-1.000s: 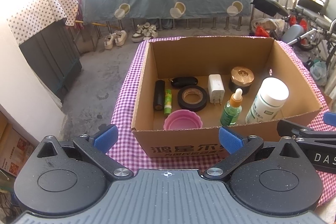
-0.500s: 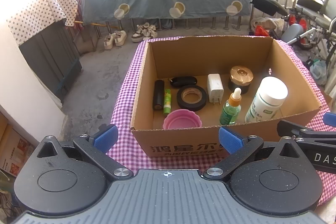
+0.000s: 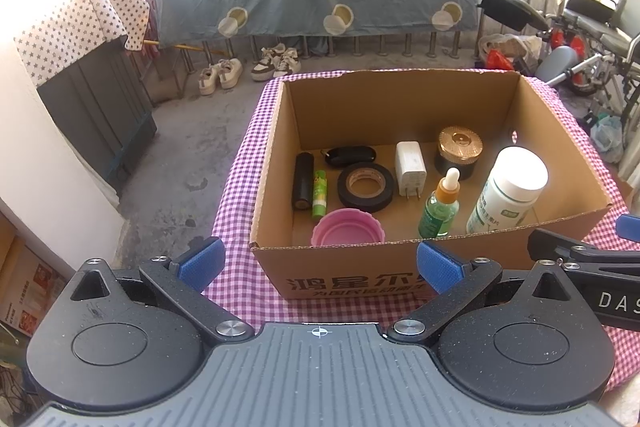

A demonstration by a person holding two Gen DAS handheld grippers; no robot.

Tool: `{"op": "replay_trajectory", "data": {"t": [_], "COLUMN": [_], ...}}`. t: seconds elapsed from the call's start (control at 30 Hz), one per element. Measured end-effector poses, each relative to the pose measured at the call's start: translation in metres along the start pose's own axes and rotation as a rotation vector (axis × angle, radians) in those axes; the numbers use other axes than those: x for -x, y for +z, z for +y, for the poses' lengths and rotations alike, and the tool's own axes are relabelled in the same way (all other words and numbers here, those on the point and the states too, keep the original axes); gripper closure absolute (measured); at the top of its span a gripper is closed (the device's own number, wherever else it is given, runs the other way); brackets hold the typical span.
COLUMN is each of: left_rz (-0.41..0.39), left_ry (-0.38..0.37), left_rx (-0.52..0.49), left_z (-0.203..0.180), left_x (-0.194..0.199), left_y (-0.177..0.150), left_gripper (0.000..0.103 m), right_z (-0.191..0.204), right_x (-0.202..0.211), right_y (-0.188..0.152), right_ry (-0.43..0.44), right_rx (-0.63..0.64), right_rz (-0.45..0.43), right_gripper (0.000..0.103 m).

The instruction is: Organize rigid objects

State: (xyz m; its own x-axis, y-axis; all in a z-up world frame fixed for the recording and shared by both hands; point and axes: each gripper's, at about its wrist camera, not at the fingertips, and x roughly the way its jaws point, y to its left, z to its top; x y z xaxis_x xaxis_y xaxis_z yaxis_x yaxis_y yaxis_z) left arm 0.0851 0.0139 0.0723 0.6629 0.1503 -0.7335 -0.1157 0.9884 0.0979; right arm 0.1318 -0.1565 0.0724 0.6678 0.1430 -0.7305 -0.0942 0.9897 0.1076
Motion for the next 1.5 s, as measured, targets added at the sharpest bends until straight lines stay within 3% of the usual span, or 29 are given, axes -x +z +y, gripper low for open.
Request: {"op": "replay_trajectory", "data": {"t": [1.5], "left_rz": [-0.006], "left_ry": [0.005], "left_rx": [0.002], "left_z": [0.0003], "left_x": [0.006], "left_y": [-0.0013], "left_gripper": [0.0], "right_z": [0.0035], "right_x": [0.0059], "right_y": [0.0019], "right_ry": [0.001], "right_rx": [0.002], "right_rz": [-0.003], "right_gripper": [0.0]}}
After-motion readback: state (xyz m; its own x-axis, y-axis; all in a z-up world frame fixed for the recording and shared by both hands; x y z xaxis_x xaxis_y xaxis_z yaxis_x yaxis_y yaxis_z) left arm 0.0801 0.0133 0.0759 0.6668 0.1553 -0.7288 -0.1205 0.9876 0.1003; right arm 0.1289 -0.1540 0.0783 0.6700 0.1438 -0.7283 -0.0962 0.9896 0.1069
